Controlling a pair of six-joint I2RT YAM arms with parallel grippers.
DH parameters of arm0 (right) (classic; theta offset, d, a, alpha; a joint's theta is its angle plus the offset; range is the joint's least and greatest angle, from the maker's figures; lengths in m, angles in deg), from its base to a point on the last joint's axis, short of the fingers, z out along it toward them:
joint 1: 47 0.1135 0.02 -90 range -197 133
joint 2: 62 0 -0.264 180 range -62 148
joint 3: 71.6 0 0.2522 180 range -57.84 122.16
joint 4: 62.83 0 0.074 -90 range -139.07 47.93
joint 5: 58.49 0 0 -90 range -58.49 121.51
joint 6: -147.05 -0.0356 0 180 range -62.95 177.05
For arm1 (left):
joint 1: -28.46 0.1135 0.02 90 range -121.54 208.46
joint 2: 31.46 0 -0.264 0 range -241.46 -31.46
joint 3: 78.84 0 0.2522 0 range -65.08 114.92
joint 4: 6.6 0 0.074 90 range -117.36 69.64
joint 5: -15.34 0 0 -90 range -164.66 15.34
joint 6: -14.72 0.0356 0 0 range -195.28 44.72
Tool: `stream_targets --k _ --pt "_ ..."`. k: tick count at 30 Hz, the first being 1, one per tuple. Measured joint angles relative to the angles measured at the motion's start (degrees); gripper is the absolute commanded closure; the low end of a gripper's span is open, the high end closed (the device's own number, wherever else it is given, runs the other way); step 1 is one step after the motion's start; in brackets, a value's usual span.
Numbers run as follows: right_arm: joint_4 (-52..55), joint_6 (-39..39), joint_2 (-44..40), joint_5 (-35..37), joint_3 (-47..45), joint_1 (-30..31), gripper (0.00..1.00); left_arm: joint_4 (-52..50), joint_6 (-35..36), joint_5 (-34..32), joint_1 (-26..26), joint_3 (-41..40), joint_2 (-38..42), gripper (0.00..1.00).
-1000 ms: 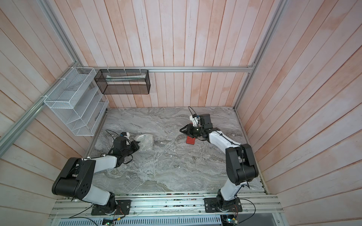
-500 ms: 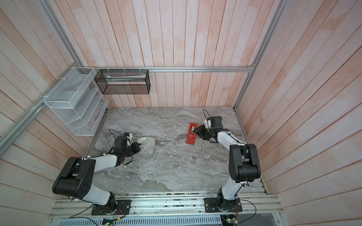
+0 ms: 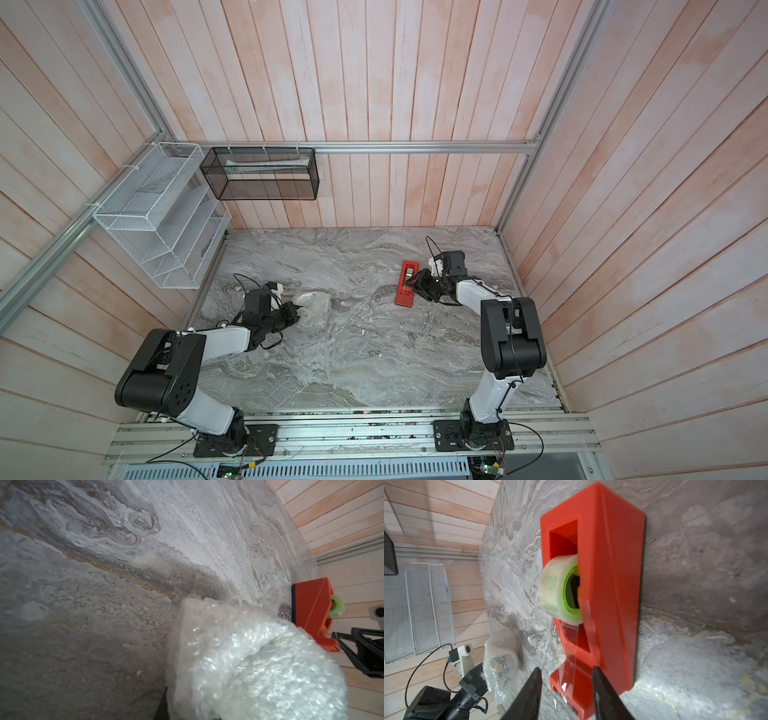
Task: Wrap bowls in bubble wrap
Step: Tear off the tape using the Tape Cutter.
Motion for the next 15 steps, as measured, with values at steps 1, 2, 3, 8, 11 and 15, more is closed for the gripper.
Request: stream_targets --k 1,2,3,8,11,15 --pt "-0.3 -0.1 0.1 -0.2 0.0 0.2 0.59 0.0 0.0 0.0 -0.1 0.0 0.0 0.91" --pt "-0.6 -0.3 0.2 -0.4 0.0 0.5 0.59 0.0 0.0 0.0 -0.1 0.0 0.0 0.91" --pt "-0.8 -0.4 0.4 -0.5 0.0 0.7 0.59 0.0 0.0 0.0 -0.2 0.0 0.0 0.91" --pt "-2.4 -1.1 1.5 -0.8 0.0 1.2 0.63 0.0 0.0 0.0 -0.2 0.2 0.0 0.92" --pt "-3.1 -1.5 2.1 -0.7 0.0 1.2 0.72 0.0 0.0 0.0 -0.2 0.2 -0.1 0.91" --pt "-3.5 -2.1 2.2 -0.9 -0.1 1.3 0.87 0.0 0.0 0.0 -0.2 0.2 -0.1 0.91"
